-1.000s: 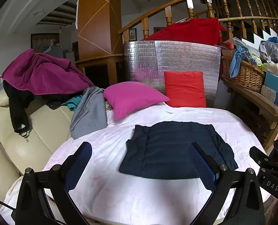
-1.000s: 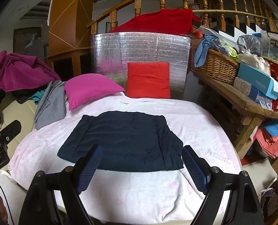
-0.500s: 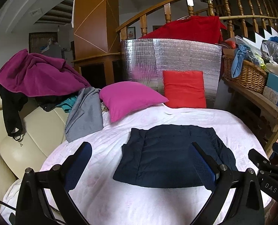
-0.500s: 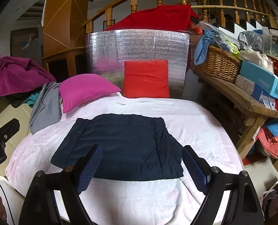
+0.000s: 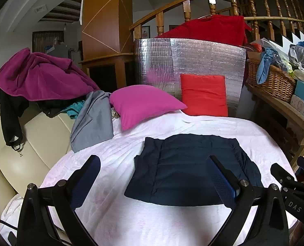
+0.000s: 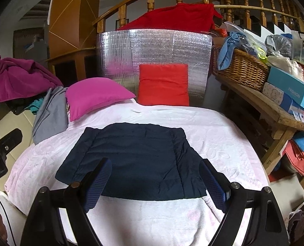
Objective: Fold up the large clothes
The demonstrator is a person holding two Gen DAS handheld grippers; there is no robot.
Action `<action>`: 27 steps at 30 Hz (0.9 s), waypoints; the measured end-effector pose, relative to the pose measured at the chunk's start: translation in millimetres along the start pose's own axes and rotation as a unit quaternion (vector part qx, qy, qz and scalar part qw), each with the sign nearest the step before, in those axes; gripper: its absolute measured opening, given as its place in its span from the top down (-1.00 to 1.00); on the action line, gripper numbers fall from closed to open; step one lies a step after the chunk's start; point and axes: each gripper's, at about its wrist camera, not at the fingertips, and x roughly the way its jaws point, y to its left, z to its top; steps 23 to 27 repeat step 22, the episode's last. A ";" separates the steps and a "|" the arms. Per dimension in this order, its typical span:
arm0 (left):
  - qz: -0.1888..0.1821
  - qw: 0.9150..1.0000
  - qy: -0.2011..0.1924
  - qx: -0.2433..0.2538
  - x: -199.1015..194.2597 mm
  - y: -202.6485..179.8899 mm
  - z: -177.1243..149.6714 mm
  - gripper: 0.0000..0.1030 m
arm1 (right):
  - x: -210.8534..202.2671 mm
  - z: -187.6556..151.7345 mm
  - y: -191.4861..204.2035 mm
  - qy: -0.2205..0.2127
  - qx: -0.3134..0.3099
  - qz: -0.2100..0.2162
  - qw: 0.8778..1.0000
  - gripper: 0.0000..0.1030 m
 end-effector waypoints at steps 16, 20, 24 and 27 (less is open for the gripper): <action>-0.007 1.000 0.003 -0.003 20.0 6.3 2.7 -0.97 | 14.5 2.5 10.9 0.000 -0.005 -0.001 1.000 -0.73; -0.027 0.999 0.012 -0.020 45.0 20.9 3.7 -0.97 | 34.1 5.6 -3.3 -0.001 0.002 -0.006 1.000 -0.73; -0.007 0.999 0.030 -0.031 77.0 40.8 4.3 -0.97 | 51.0 8.5 -22.7 0.000 0.014 -0.016 1.000 -0.73; -0.007 0.999 0.030 -0.031 77.0 40.8 4.3 -0.97 | 51.0 8.5 -22.7 0.000 0.014 -0.016 1.000 -0.73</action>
